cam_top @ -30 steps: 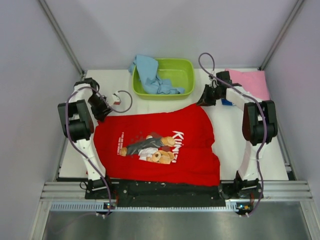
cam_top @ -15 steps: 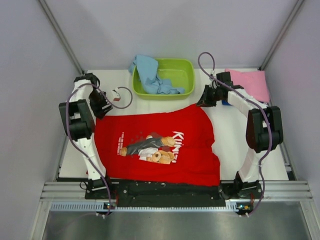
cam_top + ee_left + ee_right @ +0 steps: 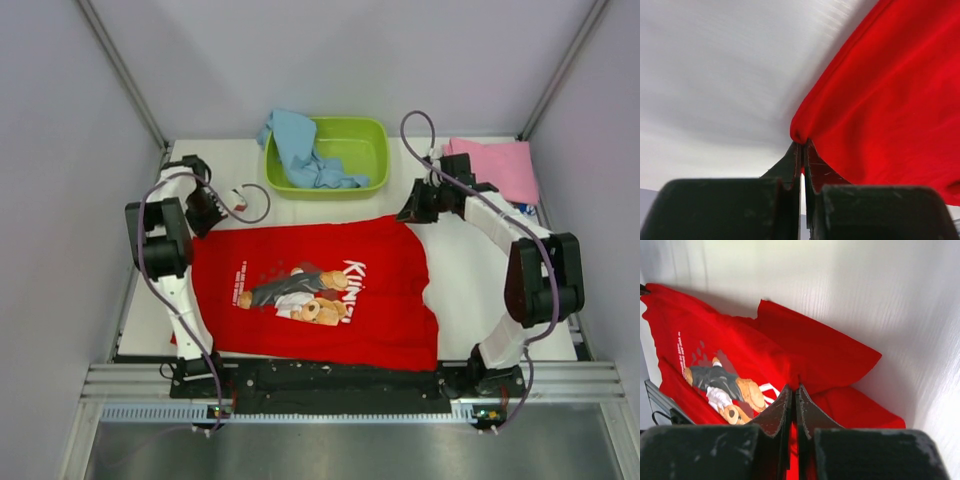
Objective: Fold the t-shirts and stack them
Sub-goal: Grap the side of the flattened tshirt furthest away from the robot with both arms, then fold the other side of the tshirt into a rectangle
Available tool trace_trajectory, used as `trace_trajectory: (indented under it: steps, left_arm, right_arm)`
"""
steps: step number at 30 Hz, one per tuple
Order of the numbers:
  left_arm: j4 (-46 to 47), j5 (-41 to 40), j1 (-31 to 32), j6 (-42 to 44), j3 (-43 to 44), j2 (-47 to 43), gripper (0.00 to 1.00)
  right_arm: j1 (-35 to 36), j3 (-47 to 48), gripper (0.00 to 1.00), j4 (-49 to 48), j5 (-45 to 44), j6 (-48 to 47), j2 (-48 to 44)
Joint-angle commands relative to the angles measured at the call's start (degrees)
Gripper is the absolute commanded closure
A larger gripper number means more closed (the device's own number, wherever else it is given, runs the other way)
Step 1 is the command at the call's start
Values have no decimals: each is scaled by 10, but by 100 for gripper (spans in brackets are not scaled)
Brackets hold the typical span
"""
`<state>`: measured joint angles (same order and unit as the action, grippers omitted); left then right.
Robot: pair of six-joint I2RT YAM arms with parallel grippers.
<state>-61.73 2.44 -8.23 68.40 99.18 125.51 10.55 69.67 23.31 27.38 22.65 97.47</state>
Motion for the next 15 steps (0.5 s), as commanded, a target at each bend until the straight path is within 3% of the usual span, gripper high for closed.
trace_trajectory:
  steps: [1,10,15]
  left_arm:
    - [42,22,-5,-27,-78,-95,100]
    - [151,47,-6,7,-334,-385,100]
    - [130,35,-6,38,-425,-471,100]
  right_arm:
    - [5,-32,100,-4,23,-26,-75]
    - [65,-163,100,89,17,-28,-178]
    - [74,-270,100,93,-2,21,-235]
